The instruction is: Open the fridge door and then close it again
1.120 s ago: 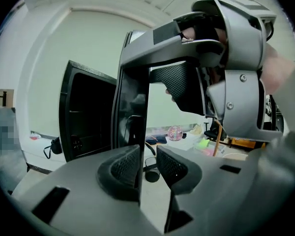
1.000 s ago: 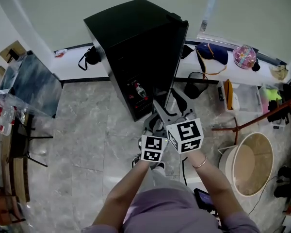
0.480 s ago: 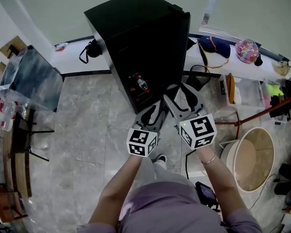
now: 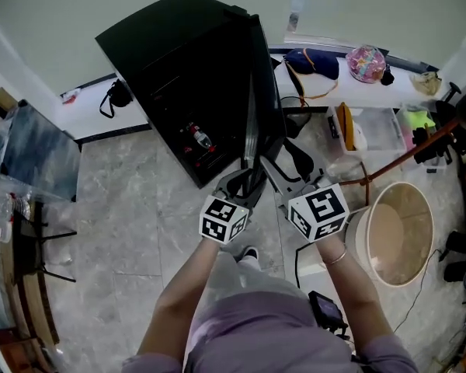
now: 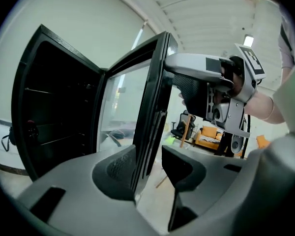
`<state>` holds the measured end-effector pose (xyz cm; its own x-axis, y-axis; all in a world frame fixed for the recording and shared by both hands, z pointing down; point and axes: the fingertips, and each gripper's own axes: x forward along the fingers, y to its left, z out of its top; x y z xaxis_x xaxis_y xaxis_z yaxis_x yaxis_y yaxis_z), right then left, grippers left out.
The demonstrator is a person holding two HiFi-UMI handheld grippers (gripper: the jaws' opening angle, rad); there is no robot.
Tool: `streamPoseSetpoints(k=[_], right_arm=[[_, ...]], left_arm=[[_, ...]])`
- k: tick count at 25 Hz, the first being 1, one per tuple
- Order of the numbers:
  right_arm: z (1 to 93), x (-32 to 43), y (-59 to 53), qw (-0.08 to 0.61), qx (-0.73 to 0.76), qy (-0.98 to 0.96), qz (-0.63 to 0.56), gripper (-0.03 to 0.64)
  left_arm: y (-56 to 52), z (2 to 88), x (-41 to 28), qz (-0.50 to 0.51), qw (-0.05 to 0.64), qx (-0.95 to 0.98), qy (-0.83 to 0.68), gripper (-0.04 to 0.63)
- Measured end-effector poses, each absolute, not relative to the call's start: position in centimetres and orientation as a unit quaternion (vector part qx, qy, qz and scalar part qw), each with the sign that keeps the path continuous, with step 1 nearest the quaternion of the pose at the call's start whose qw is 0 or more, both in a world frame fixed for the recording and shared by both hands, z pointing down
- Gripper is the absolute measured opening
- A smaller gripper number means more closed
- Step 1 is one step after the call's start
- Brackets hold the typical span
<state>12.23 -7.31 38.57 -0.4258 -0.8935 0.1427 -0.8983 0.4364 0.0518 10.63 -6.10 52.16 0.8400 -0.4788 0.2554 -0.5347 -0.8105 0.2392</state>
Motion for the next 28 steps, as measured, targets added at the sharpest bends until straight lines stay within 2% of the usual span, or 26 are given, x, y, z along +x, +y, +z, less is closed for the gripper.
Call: streamPoseSetpoints(k=[10,18,21,25,28], right_arm=[[38.6,20.6,-5.3,0.045,0.589,-0.806,0.035,0.222],[38.8,24.2,-6.1,0.053,0.61,-0.79,0.036,0.259],[39.7,25.9,-6.7,0.064,0.626,-0.776,0.039,0.253],[39.9,27.7,-7.1,0.044,0.64,-0.766,0.046,0.272],[39.9,28.6,-7.4,0.035,0.646,-0.761,0.041,0.243]], left_arm=[[-4.7,52.1,18.2,0.095,0.141,0.962,-0.215,0.156],[-4.5,52.3,23.0,0.104,0.131,0.969,-0.179,0.152],[-5.0,52.3,23.8,0.116,0.115,0.973,-0.165,0.149],[-6.9,52.1,23.1,0.129,0.105,0.974,-0.152,0.146],[-9.0,51.7,22.5,0.123,0.107,0.973,-0.162,0.14]])
